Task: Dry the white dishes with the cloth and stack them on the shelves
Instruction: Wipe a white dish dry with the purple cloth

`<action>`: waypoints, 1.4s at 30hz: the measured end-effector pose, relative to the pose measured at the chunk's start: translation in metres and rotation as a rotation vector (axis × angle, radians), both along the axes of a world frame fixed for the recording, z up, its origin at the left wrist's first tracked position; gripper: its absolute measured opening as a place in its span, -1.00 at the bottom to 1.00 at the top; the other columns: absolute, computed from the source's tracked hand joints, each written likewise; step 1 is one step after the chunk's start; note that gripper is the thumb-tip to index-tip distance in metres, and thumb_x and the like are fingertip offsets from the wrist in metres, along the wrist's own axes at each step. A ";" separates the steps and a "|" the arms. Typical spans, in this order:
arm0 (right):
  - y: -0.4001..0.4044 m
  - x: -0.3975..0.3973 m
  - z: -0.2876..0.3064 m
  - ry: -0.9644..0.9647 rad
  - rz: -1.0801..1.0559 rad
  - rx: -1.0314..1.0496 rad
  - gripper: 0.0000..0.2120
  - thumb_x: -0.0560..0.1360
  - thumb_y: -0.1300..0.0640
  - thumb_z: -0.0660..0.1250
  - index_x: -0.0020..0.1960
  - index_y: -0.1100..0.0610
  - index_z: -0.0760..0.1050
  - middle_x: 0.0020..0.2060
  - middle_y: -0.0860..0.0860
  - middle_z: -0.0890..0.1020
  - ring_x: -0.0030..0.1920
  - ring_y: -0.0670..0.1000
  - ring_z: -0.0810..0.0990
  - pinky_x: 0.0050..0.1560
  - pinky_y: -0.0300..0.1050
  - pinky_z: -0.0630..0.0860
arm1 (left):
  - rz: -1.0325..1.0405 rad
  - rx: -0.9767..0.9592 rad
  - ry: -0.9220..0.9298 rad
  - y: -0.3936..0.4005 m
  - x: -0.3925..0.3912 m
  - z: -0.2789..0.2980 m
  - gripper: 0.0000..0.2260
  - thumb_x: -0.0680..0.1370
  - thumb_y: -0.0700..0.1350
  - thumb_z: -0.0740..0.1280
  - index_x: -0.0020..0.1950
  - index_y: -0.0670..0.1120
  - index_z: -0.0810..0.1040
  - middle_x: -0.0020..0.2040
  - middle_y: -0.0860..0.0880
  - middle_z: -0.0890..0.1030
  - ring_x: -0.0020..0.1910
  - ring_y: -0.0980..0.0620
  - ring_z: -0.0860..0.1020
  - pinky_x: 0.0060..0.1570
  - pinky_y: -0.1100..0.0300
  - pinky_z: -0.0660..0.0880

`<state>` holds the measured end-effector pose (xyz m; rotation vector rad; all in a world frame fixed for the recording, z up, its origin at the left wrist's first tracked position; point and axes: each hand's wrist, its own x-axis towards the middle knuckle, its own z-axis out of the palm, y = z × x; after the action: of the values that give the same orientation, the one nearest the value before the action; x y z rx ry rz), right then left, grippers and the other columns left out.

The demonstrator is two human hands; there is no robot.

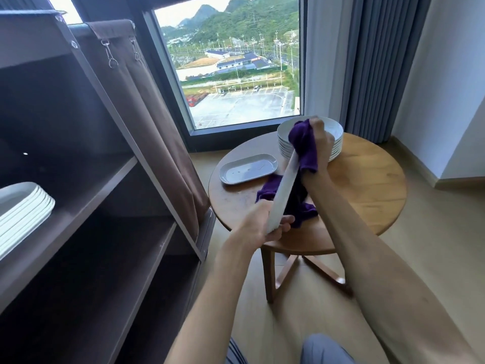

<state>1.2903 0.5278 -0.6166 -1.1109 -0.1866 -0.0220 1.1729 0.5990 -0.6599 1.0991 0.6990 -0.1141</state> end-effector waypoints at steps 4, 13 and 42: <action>0.006 0.016 0.018 -0.101 -0.045 -0.140 -0.58 0.51 -0.01 0.27 -0.50 0.05 0.33 -0.57 -0.08 0.38 -0.49 -0.07 0.33 -0.29 -0.20 0.34 | 0.101 0.173 -0.257 0.008 -0.002 0.015 -0.57 0.72 0.03 0.08 -0.11 -0.12 0.65 -0.27 -0.12 0.67 -0.33 -0.02 0.63 -0.38 0.26 0.49; 0.028 0.009 0.009 -0.124 -0.137 -0.445 -0.56 0.58 -0.17 0.17 -0.37 0.05 0.41 -0.45 -0.07 0.54 -0.37 -0.07 0.48 -0.23 -0.06 0.38 | 0.163 0.903 -0.518 0.000 0.014 0.027 -0.70 0.64 -0.03 0.33 -0.03 -0.28 0.62 -0.11 -0.28 0.65 -0.14 -0.22 0.60 -0.06 -0.15 0.56; -0.007 0.055 -0.031 0.096 0.042 -0.970 -0.53 0.61 -0.14 0.17 0.28 0.19 0.54 0.22 0.22 0.62 0.23 0.25 0.55 0.16 0.02 0.44 | 0.639 0.008 -0.690 0.021 -0.013 0.028 -0.85 0.68 -0.18 0.27 0.05 -0.17 0.63 -0.10 -0.10 0.72 -0.16 -0.05 0.68 -0.01 -0.02 0.65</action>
<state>1.3458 0.5213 -0.6480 -2.0694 -0.1311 0.1768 1.1604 0.6198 -0.6322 0.7983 0.3890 0.7813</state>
